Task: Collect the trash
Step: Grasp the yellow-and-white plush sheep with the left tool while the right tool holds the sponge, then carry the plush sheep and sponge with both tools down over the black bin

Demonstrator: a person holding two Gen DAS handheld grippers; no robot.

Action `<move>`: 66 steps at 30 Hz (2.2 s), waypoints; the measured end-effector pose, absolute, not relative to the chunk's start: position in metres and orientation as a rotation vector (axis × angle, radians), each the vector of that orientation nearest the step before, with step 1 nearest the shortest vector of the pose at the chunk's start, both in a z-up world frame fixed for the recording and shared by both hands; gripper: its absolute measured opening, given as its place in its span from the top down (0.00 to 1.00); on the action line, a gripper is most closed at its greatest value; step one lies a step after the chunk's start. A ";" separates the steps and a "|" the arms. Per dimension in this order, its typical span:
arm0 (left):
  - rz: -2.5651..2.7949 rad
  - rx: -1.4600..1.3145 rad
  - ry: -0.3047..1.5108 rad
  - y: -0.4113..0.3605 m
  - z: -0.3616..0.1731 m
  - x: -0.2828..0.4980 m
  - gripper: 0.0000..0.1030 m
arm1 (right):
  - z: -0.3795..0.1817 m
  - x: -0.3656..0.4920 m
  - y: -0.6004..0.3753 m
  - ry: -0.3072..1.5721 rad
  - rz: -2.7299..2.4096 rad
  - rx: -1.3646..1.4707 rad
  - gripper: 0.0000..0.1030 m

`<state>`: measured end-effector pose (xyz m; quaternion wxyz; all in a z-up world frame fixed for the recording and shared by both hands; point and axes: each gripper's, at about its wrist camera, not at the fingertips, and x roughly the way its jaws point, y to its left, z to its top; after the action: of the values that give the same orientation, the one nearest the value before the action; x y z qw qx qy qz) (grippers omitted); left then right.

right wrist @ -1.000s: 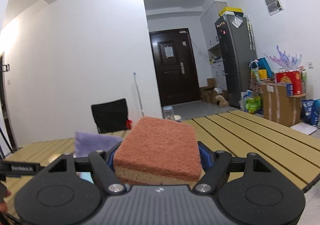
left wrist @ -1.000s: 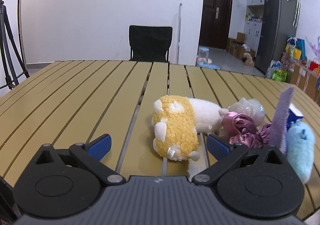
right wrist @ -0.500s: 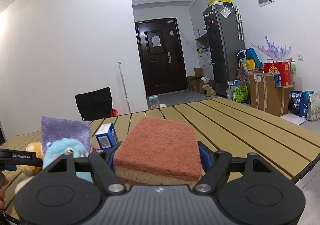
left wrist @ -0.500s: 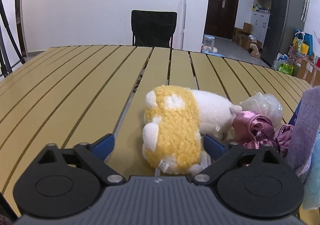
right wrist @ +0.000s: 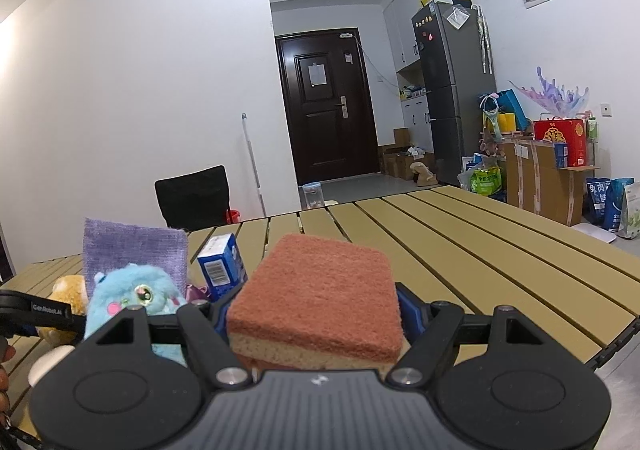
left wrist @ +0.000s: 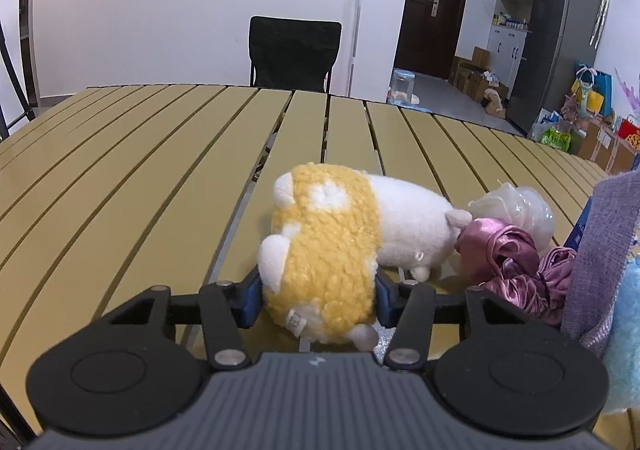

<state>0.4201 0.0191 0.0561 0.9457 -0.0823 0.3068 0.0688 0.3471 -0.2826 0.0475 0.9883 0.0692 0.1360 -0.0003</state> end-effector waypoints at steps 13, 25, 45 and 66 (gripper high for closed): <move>0.150 -0.198 0.539 0.027 0.074 0.380 0.49 | 0.050 0.331 -0.280 0.265 0.015 0.139 0.28; 0.128 -0.216 0.455 0.027 0.098 0.328 0.49 | 0.060 0.298 -0.270 0.235 0.042 0.116 0.28; 0.070 -0.149 0.390 0.028 0.096 0.214 0.49 | 0.045 0.212 -0.246 0.265 0.130 0.097 0.28; 0.051 -0.077 0.475 0.025 0.056 0.133 0.49 | 0.005 0.143 -0.225 0.413 0.192 0.039 0.28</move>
<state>0.1333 0.0249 0.0565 0.9709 -0.0380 0.2351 0.0255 0.1427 -0.2252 0.0049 0.9740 0.0194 0.2048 0.0952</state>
